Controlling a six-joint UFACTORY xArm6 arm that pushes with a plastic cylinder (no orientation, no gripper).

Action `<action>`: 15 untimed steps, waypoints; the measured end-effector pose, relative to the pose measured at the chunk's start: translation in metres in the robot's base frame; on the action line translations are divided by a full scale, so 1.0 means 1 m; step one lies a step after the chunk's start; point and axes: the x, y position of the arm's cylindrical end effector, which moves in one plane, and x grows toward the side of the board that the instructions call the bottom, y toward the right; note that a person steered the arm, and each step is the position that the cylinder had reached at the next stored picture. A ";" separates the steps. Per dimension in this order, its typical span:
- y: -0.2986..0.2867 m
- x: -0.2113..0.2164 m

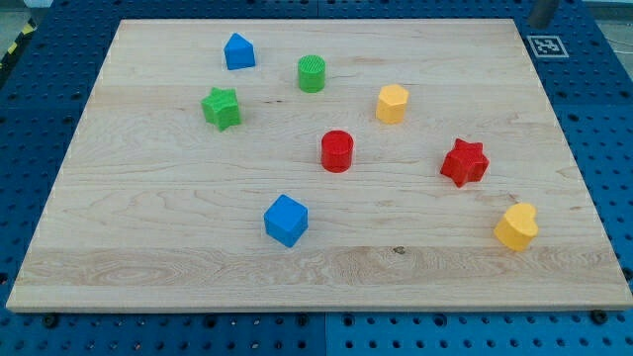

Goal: Place the arm to the top of the yellow hexagon

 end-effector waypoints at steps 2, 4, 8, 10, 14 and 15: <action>0.000 0.001; -0.006 0.001; -0.103 0.034; -0.186 0.038; -0.212 0.065; -0.239 0.066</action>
